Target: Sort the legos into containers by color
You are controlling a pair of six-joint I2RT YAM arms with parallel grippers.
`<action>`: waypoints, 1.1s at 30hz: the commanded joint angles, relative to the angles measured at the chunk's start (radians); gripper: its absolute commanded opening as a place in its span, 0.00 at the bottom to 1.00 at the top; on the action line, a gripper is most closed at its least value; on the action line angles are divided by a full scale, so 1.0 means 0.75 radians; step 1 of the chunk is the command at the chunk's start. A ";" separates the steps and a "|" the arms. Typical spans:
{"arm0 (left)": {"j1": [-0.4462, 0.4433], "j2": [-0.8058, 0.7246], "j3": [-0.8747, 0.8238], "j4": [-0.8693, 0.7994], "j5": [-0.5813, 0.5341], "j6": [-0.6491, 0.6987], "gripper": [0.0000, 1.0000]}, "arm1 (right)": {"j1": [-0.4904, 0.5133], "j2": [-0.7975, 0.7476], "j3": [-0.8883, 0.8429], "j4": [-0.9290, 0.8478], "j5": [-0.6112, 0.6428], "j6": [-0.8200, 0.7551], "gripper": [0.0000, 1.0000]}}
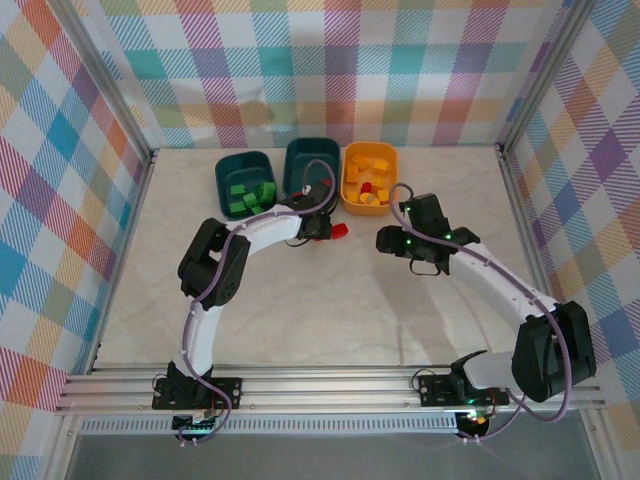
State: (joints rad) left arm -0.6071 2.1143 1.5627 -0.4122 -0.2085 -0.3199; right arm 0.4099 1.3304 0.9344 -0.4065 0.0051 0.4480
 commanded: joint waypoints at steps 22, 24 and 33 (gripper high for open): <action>0.263 0.494 1.277 -0.452 0.238 0.031 0.54 | 0.099 0.305 0.088 0.332 0.073 0.352 0.72; 0.265 0.464 1.280 -0.456 0.265 0.034 0.62 | 0.119 0.347 0.118 0.329 0.078 0.345 0.74; 0.286 -0.219 0.355 -0.030 0.208 -0.134 0.77 | 0.261 0.730 0.433 0.164 0.273 0.450 0.83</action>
State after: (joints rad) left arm -0.4114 2.1948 2.0415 -0.6170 -0.0383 -0.3462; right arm 0.5777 1.8175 1.1954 -0.2153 0.1364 0.7395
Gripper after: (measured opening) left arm 0.751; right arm 0.827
